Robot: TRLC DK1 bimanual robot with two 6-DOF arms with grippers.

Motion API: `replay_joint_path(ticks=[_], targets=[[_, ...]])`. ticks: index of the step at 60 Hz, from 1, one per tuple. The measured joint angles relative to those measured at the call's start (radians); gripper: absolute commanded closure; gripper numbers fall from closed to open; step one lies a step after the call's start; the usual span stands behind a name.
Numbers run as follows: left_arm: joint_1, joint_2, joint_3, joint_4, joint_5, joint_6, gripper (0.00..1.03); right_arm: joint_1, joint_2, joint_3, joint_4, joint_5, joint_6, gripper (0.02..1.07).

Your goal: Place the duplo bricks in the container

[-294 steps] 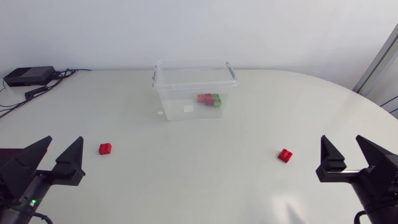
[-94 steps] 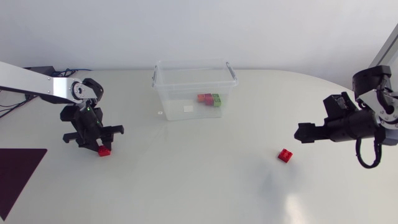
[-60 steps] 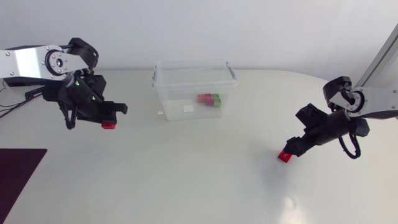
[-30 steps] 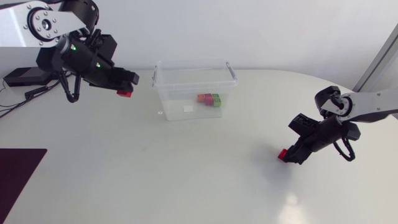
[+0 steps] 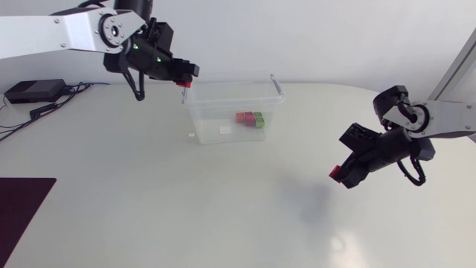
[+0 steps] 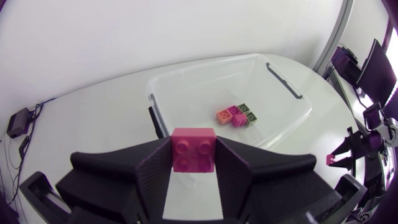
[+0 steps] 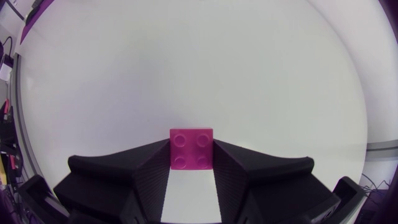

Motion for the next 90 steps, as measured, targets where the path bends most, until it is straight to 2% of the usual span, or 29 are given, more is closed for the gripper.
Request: replay_joint_path(ticks=[12,17,20,21,24,25,26,32,43,54,78,86,87,88,90], targets=[[-0.008,0.167,0.172,0.002,0.011,-0.002,0.85,0.096,-0.088,0.074,-0.078,-0.021,0.079,0.82],[-0.018,0.220,0.235,0.002,0.015,-0.002,0.81,0.140,-0.107,0.124,-0.098,-0.021,0.113,0.82],[-0.025,0.251,0.279,0.001,0.020,-0.002,0.66,0.165,-0.111,0.158,-0.103,-0.021,0.135,0.82],[-0.027,0.261,0.293,0.000,0.022,-0.002,0.49,0.172,-0.112,0.168,-0.105,-0.021,0.141,0.82],[-0.034,0.288,0.338,-0.021,0.023,-0.002,0.14,0.191,-0.112,0.202,-0.107,-0.021,0.163,0.82],[-0.037,0.296,0.352,-0.031,0.023,-0.003,0.04,0.196,-0.112,0.212,-0.107,-0.022,0.169,0.82],[-0.039,0.304,0.366,-0.043,0.023,-0.003,0.03,0.201,-0.112,0.222,-0.107,-0.024,0.176,0.82],[-0.054,0.337,0.432,-0.105,0.023,-0.003,0.03,0.229,-0.100,0.306,-0.111,-0.040,0.217,0.82],[-0.060,0.337,0.459,-0.218,0.026,-0.003,0.03,0.268,-0.034,0.446,-0.090,-0.066,0.282,0.82],[-0.042,0.278,0.452,-0.414,0.026,0.001,0.03,0.303,0.050,0.565,-0.033,-0.077,0.348,0.82],[-0.009,-0.155,0.205,-0.461,0.026,0.002,0.03,0.372,0.238,0.810,0.064,-0.075,0.431,0.82],[-0.002,-0.258,0.071,-0.475,0.026,0.005,0.03,0.384,0.322,0.904,0.100,-0.057,0.453,0.80],[0.000,-0.269,0.054,-0.475,0.026,0.005,0.03,0.386,0.335,0.917,0.106,-0.052,0.458,0.80],[0.001,-0.278,0.041,-0.476,0.026,0.005,0.03,0.389,0.345,0.928,0.109,-0.047,0.460,0.74],[0.005,-0.302,0.005,-0.476,0.026,0.005,0.03,0.394,0.378,0.964,0.116,-0.039,0.465,0.58]])
